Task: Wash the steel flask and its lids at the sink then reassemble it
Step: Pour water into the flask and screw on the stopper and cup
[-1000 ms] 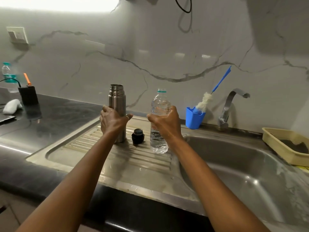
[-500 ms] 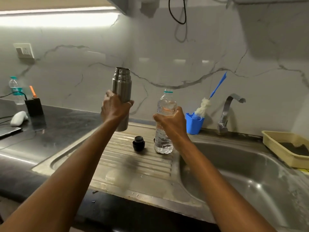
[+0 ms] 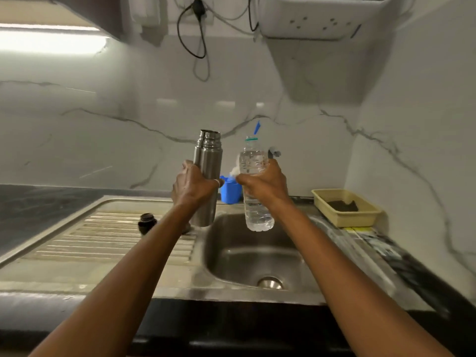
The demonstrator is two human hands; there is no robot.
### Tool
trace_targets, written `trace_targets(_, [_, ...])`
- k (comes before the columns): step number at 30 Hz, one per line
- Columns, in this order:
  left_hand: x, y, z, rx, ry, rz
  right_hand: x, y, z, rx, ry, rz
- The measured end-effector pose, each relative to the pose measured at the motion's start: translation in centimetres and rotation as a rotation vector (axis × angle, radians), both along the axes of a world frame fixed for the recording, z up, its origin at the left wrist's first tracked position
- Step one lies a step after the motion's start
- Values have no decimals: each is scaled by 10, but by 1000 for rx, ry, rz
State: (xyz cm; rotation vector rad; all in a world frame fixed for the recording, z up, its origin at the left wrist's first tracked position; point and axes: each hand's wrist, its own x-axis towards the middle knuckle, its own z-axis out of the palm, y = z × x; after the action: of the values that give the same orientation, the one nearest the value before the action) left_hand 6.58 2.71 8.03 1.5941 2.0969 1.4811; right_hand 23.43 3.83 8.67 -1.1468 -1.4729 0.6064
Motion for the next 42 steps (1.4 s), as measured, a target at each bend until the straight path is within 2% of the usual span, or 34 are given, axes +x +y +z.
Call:
trace_targets(9, [84,27,-58,-100,59,-178,102,12,-20,-47,-366,-155])
trace_targets(15, [97,50,-96,-125,75,-200,116,34,-26,-22,-897,-135])
trace_targets(20, [85,65,-124,-144,44,-210,107,47,-19,45,-1355,-209])
trace_targets(26, [70,78,-137,-183,95,-215,83,57,-1,220,-1718,-280])
trace_targets(31, [68,84,-141,-181,69,-218,64,65,14,370,-1892,-276])
trace_targets(42, [72,84,-142,-180,83,-238,54,64,22,437,-2016,-279])
